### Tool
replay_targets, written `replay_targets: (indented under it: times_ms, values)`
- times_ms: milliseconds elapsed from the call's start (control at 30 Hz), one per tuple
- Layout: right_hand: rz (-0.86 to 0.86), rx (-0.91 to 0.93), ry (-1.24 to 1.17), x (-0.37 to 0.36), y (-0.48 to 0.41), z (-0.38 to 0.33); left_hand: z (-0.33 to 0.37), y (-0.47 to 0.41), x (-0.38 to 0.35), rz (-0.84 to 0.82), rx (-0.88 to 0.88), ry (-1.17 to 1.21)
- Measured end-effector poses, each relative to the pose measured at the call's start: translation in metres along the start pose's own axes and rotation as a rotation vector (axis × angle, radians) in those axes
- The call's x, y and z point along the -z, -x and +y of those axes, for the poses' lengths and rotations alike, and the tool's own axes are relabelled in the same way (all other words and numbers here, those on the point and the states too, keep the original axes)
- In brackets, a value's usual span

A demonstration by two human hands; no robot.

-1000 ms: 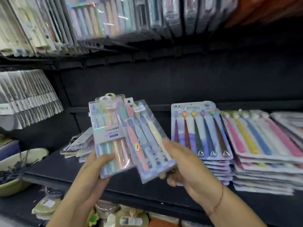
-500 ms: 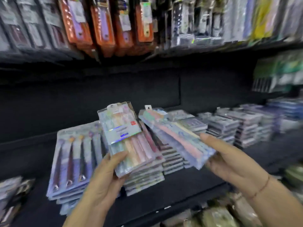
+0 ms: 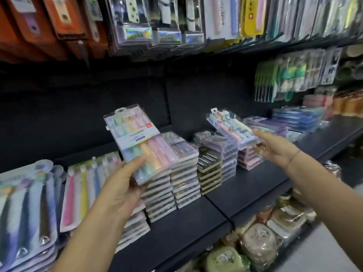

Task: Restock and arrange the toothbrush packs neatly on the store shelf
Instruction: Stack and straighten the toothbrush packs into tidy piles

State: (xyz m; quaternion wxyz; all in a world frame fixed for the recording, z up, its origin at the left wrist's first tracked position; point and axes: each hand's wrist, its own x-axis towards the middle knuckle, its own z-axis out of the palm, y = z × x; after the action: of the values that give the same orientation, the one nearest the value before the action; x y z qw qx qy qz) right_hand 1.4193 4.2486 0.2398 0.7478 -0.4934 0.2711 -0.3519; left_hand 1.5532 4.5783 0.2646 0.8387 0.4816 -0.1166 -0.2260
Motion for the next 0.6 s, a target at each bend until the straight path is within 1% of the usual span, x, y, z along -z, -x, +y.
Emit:
replay_targets:
  times_ms: [133,233,367,467,533,600]
  values:
    - [0.091,0.046,0.163,0.013,-0.047,0.000,-0.010,-0.020,-0.013,0.023,0.034,-0.019]
    - [0.049,0.047,0.264,0.015,-0.063,0.008,-0.011,-0.028,-0.015,0.013,0.025,-0.014]
    - [0.010,0.040,0.233,0.014,-0.081,0.019,-0.010,-0.038,-0.013,0.023,0.004,-0.040]
    - [0.052,0.026,0.192,0.010,-0.101,0.019,-0.007,-0.043,-0.011,0.037,-0.016,-0.029]
    - [0.079,0.019,0.292,0.004,-0.114,0.021,-0.005,-0.044,-0.012,0.044,-0.014,-0.017]
    - [0.159,0.031,0.454,-0.005,-0.123,0.024,-0.006,-0.045,-0.013,0.047,-0.015,-0.028]
